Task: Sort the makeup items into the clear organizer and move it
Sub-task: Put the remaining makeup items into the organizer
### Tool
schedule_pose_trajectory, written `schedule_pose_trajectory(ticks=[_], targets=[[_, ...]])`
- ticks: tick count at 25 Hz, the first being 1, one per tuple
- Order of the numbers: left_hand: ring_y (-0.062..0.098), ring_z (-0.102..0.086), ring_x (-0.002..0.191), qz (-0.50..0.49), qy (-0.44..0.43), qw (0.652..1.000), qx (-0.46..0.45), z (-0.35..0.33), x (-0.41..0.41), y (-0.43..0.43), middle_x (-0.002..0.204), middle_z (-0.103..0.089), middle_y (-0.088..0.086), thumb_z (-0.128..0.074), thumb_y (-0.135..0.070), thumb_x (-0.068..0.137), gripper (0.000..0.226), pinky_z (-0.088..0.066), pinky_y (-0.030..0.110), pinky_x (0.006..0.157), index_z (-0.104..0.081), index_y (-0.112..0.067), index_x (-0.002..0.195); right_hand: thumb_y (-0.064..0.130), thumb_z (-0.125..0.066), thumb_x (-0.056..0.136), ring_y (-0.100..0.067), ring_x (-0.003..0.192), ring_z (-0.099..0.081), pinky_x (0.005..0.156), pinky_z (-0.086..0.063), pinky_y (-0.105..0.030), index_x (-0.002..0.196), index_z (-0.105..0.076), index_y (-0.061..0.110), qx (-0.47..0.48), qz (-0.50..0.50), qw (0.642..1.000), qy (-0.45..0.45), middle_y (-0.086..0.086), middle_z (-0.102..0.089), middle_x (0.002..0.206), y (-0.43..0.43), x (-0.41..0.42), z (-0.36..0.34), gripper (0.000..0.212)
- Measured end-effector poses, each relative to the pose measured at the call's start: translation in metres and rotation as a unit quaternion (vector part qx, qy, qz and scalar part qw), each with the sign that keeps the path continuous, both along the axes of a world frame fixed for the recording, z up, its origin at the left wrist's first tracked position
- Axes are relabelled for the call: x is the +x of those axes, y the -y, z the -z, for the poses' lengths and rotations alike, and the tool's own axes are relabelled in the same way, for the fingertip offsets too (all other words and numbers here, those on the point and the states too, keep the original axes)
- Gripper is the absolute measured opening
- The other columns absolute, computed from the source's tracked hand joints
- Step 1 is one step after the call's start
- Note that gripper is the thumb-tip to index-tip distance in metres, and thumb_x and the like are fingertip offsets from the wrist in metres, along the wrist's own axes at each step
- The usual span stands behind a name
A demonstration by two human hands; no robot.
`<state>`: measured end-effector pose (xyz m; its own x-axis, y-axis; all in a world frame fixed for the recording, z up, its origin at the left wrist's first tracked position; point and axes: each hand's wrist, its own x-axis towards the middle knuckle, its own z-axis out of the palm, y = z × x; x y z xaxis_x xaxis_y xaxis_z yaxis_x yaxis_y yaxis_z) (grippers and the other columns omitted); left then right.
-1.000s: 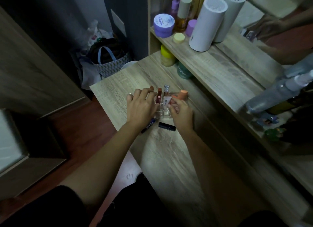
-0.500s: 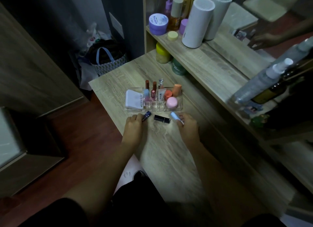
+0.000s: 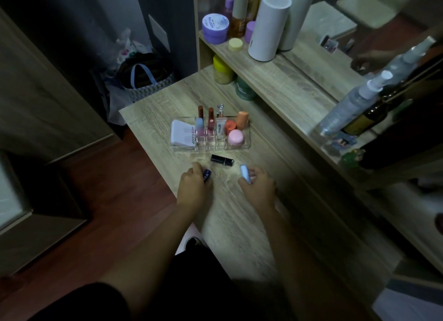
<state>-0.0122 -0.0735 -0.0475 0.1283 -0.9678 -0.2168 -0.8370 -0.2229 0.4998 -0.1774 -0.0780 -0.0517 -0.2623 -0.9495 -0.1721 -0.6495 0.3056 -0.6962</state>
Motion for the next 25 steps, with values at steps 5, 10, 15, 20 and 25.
schedule_pose_trajectory(ticks=[5,10,15,20,25], targets=[[0.033,-0.066,0.092,-0.103,-0.089,0.991,0.0,-0.015,0.006,0.019,0.097,-0.072,0.018,-0.067,-0.024,0.083,0.031,-0.051,0.036,0.077,-0.061,-0.004,0.106,0.014,-0.074,0.078,-0.005,0.07,-0.064,0.054,-0.042,0.005,0.108,-0.066,0.01,-0.042,0.044,0.984,0.164,-0.007,-0.074,0.094,0.017,0.018,-0.006,0.032],[0.02,-0.07,0.082,-0.155,-0.184,0.96,-0.145,-0.035,0.016,0.048,0.09,-0.075,0.008,-0.072,-0.017,0.078,0.023,-0.051,0.024,0.075,-0.066,-0.006,0.097,0.008,-0.073,0.079,-0.013,0.088,-0.068,0.077,-0.056,-0.019,0.109,-0.064,0.013,-0.079,-0.004,0.969,0.235,-0.005,-0.072,0.098,0.049,0.043,-0.015,0.031],[0.015,-0.069,0.086,-0.138,-0.197,0.956,-0.17,-0.032,0.019,0.065,0.095,-0.074,0.006,-0.069,-0.013,0.083,0.02,-0.048,0.015,0.074,-0.067,-0.006,0.102,0.005,-0.07,0.081,-0.01,0.088,-0.066,0.08,-0.055,-0.024,0.106,-0.066,0.012,-0.098,-0.027,0.97,0.22,-0.005,-0.072,0.1,0.071,0.065,-0.007,0.027],[0.011,-0.066,0.086,-0.114,-0.187,0.962,-0.162,-0.021,0.022,0.074,0.099,-0.073,0.007,-0.067,-0.013,0.084,0.022,-0.048,0.016,0.077,-0.066,-0.007,0.106,0.003,-0.068,0.082,-0.013,0.093,-0.066,0.079,-0.055,-0.023,0.109,-0.065,0.012,-0.089,-0.034,0.975,0.2,-0.009,-0.072,0.105,0.079,0.076,0.005,0.029],[0.022,-0.068,0.093,-0.084,-0.16,0.976,-0.125,-0.011,0.024,0.077,0.102,-0.073,0.012,-0.066,-0.008,0.083,0.026,-0.049,0.024,0.081,-0.064,-0.003,0.109,0.001,-0.068,0.081,-0.018,0.094,-0.068,0.087,-0.058,-0.041,0.11,-0.065,0.01,-0.073,-0.044,0.983,0.164,-0.011,-0.072,0.105,0.083,0.078,0.013,0.031]])
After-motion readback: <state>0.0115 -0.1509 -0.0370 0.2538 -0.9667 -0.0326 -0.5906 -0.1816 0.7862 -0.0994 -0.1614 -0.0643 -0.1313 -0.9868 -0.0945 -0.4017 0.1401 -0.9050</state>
